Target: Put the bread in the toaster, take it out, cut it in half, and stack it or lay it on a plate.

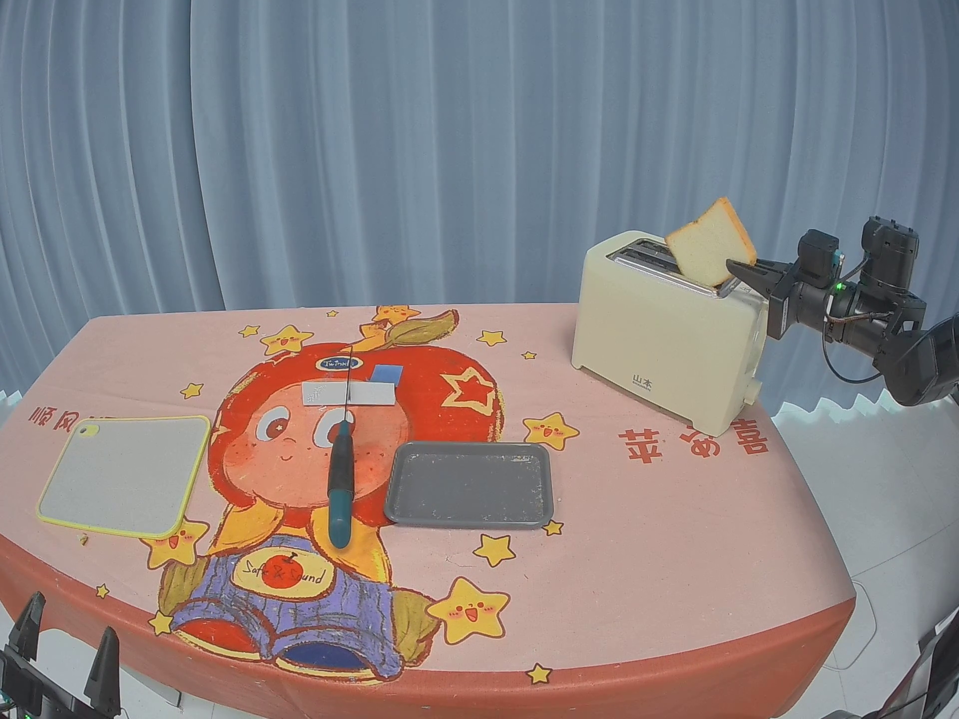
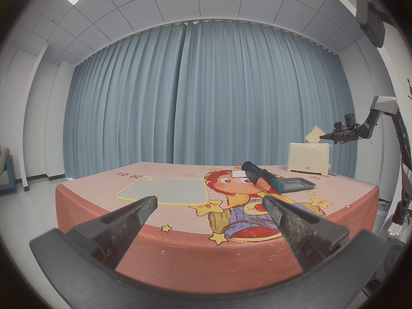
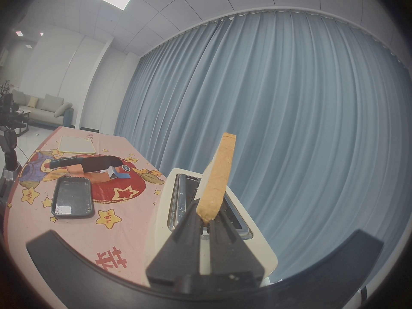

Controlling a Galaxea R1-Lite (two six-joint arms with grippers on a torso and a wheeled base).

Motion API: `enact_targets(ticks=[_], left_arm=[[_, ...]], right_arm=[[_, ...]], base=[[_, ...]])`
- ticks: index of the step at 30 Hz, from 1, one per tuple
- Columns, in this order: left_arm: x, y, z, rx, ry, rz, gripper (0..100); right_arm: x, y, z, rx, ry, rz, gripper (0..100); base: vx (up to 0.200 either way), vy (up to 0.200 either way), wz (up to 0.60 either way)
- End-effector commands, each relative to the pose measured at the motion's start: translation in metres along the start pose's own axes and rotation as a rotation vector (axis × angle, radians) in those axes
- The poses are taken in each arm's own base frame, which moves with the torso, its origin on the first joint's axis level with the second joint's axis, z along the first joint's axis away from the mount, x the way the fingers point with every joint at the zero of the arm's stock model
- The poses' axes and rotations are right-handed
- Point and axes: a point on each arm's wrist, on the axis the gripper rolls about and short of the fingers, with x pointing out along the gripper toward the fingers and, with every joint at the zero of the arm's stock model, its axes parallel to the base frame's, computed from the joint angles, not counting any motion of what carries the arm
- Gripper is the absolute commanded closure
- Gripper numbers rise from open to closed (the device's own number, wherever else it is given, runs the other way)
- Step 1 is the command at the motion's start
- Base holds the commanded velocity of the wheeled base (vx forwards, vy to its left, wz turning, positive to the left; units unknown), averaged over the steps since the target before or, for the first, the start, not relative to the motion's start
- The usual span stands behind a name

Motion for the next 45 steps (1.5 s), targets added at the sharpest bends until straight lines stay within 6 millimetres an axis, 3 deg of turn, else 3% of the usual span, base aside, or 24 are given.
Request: enact_targets(ticks=[1, 31, 32, 45], left_arm=[[0.001, 0.0, -0.005, 0.0, 0.016, 0.001, 0], [0.001, 0.0, -0.005, 0.0, 0.016, 0.001, 0], [0.001, 0.0, -0.005, 0.0, 0.016, 0.001, 0], [0.001, 0.0, -0.005, 0.0, 0.016, 0.0, 0]], right_arm=[[0.003, 0.0, -0.004, 0.004, 0.006, 0.004, 100], [0.014, -0.001, -0.005, 0.008, 0.01, 0.012, 100], [0.014, -0.001, -0.005, 0.008, 0.01, 0.012, 0], [0.012, 0.0, -0.003, 0.014, 0.01, 0.006, 0]], base=[[0.0, 0.0, 0.0], [0.0, 0.0, 0.0], [0.0, 0.0, 0.0], [0.0, 0.0, 0.0]])
